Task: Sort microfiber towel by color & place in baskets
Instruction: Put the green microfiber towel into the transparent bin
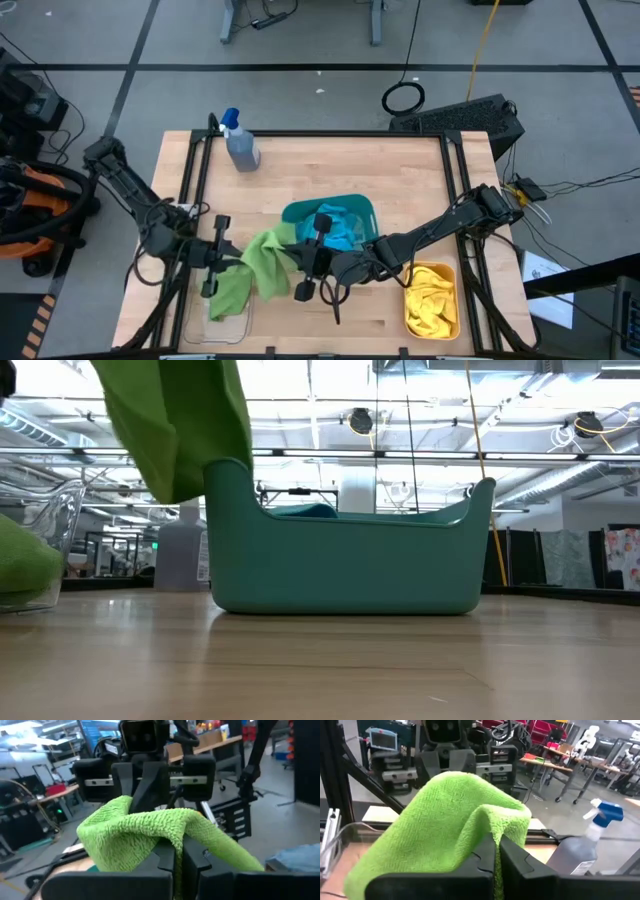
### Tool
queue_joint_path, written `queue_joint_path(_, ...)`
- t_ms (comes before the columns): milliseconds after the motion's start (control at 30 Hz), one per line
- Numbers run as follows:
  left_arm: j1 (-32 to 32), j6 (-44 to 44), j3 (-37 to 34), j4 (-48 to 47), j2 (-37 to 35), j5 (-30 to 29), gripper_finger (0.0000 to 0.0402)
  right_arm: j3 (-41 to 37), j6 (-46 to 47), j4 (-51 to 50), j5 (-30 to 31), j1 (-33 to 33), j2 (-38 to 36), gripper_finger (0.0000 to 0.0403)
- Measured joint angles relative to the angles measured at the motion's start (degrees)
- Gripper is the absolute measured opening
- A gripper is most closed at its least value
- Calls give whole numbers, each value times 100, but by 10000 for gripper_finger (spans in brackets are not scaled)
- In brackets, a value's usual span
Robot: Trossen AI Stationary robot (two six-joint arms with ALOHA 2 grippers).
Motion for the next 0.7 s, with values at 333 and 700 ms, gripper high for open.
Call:
queue_joint_path(333,-119,27,0,293,-1,-715,8,4,505,277,-598,-56,346,76)
queue_joint_path(700,-375,22,0,201,1,-755,8,4,993,409,-1207,-177,415,195)
